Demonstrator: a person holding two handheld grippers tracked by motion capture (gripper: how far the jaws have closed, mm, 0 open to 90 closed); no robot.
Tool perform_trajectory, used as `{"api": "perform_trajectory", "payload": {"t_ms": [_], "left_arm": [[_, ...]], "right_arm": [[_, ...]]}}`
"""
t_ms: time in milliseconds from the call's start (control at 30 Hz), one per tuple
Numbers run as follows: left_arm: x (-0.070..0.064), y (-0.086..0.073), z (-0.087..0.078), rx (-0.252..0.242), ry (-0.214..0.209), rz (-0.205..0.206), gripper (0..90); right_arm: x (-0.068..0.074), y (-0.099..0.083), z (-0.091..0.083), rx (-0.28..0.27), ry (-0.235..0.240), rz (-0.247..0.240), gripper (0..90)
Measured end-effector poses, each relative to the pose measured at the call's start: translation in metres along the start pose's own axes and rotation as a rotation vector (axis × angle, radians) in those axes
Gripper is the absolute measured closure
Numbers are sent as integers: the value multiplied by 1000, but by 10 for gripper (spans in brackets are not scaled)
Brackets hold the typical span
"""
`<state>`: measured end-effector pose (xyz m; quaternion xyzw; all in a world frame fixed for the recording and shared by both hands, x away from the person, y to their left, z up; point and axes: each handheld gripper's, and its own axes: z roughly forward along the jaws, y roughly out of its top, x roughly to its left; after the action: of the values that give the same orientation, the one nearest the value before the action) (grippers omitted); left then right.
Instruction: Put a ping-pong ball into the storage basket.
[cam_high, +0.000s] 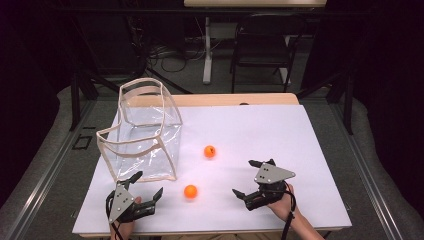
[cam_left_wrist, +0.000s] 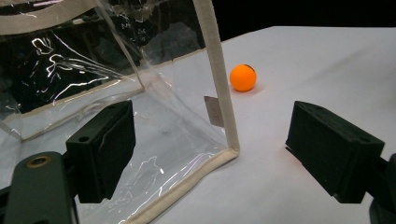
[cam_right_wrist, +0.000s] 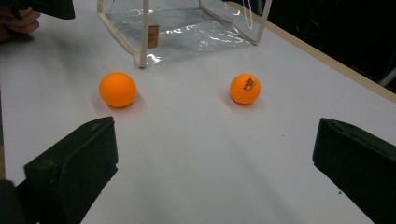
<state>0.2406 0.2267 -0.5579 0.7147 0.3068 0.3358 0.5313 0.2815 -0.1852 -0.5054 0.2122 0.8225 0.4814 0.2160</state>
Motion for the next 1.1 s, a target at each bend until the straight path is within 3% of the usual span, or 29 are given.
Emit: {"api": "perform_trajectory", "payload": {"t_ms": [367,1100], "left_arm": [[0,0,0,0,-2,-1,155],[1,0,0,-1,-2,2,155]], "right_arm": [[4,2,13,39,46,1,0],[19,20,43,83,118,-42,0]]}}
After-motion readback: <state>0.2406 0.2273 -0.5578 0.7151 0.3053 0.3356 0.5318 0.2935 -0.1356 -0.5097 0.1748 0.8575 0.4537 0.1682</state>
